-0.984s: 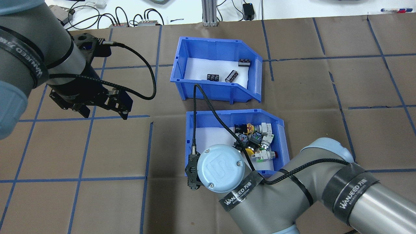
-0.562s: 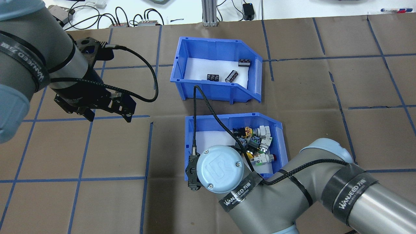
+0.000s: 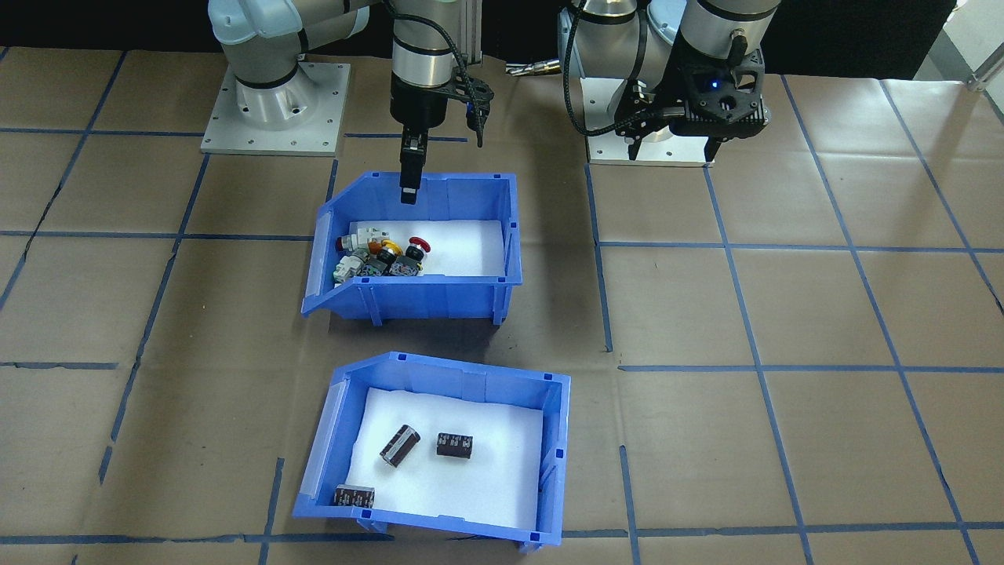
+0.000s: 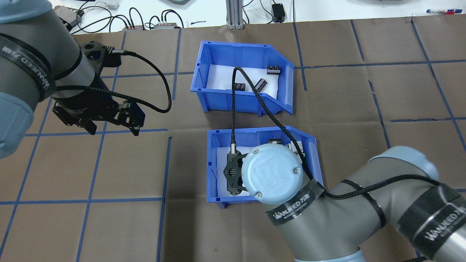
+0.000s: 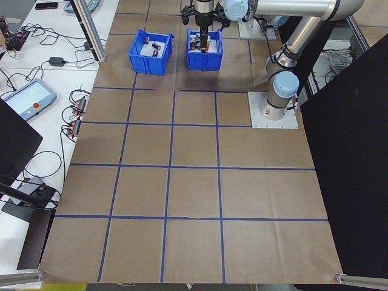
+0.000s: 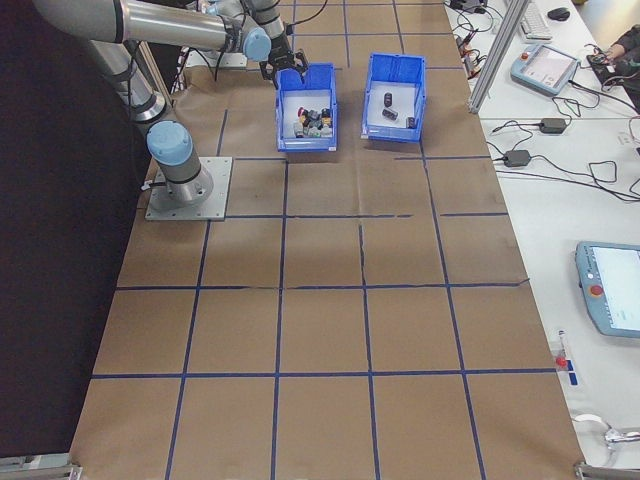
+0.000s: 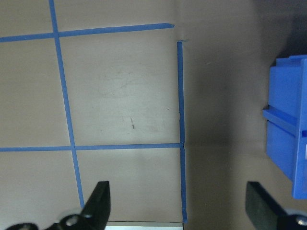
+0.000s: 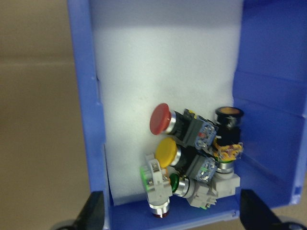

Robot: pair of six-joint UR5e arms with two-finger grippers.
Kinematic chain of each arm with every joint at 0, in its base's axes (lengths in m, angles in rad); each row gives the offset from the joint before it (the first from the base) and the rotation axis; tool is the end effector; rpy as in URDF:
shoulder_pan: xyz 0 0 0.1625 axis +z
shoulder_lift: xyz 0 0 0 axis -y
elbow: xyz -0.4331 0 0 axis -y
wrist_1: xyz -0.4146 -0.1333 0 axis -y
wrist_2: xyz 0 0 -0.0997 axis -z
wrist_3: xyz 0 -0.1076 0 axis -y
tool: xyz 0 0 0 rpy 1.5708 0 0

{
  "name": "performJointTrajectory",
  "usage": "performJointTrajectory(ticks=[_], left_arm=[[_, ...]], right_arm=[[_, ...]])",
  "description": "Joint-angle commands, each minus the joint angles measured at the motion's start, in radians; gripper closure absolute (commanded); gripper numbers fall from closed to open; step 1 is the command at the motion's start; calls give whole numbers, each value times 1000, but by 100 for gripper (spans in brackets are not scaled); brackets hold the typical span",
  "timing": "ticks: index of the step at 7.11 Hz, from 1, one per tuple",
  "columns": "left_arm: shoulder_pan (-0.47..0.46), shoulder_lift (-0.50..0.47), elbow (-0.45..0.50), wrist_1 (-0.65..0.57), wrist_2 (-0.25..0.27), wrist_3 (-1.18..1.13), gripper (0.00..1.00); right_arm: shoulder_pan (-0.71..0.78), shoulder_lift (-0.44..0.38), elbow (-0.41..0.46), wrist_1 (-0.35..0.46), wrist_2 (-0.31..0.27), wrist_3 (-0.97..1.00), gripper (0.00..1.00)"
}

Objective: Place battery box in front

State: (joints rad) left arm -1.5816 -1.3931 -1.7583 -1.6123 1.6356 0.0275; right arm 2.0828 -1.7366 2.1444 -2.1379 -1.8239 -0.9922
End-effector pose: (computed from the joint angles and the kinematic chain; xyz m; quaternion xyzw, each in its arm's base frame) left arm -0.1310 -0.4307 0.4724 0.0200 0.9989 0.0259 0.0322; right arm 0.3005 -0.3176 0.3382 0.6682 -0.7290 0.0468 0.1410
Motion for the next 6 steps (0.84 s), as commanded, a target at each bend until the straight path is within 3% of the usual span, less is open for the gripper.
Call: performJointTrajectory(ticks=[1, 3, 5, 6], left_arm=[[0, -1, -1, 0, 1, 5, 0], [2, -1, -3, 2, 1, 11, 0], [2, 3, -4, 2, 1, 2, 0], [2, 5, -3, 3, 1, -1, 0]], right_arm=[[-203, -78, -73, 93, 81, 33, 0], [-428, -81, -154, 99, 269, 312, 0], [-512, -42, -230, 95, 282, 586, 0], [-512, 13, -276, 130, 269, 727, 0]])
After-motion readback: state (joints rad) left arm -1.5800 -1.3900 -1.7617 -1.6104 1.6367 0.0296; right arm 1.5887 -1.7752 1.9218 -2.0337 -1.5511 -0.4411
